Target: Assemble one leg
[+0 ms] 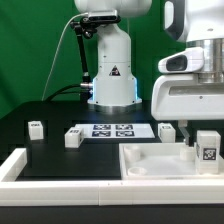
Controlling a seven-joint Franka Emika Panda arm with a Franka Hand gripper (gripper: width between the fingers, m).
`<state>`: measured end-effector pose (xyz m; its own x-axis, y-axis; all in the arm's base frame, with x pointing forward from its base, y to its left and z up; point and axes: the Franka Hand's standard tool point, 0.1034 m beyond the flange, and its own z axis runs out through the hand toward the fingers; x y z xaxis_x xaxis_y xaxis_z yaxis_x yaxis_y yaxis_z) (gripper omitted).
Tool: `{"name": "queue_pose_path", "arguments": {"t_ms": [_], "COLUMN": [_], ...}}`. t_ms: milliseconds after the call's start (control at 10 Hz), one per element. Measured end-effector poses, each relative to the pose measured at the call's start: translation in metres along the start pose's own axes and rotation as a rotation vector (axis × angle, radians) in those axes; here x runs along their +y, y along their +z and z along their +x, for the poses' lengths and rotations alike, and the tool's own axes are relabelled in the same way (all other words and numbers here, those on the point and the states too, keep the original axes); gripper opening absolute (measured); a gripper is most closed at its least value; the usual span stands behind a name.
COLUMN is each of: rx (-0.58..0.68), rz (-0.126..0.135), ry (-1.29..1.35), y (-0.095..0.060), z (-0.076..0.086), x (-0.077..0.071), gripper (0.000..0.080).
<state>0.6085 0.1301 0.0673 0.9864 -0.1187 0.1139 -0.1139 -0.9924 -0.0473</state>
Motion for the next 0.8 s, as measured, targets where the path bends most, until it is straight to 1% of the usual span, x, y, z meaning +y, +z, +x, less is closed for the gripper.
{"name": "queue_pose_path", "arguments": {"t_ms": [100, 200, 400, 500, 600, 700, 800], "rx": [0.000, 0.001, 0.001, 0.001, 0.001, 0.001, 0.002], "rz": [-0.002, -0.001, -0.001, -0.001, -0.001, -0.001, -0.005], "ry": [-0.072, -0.091, -0.085, -0.085, -0.085, -0.085, -0.082], "y": [0.0000, -0.0001, 0.0000, 0.0000, 0.0000, 0.0000, -0.0001], "z": [0.0007, 0.0011, 0.0010, 0.0010, 0.0010, 0.0010, 0.0019], "x": [0.0020, 0.0030, 0.0027, 0.0027, 0.0028, 0.0028, 0.0061], "gripper": [0.0649, 0.0649, 0.0649, 0.0622, 0.0622, 0.0443, 0.0292]}}
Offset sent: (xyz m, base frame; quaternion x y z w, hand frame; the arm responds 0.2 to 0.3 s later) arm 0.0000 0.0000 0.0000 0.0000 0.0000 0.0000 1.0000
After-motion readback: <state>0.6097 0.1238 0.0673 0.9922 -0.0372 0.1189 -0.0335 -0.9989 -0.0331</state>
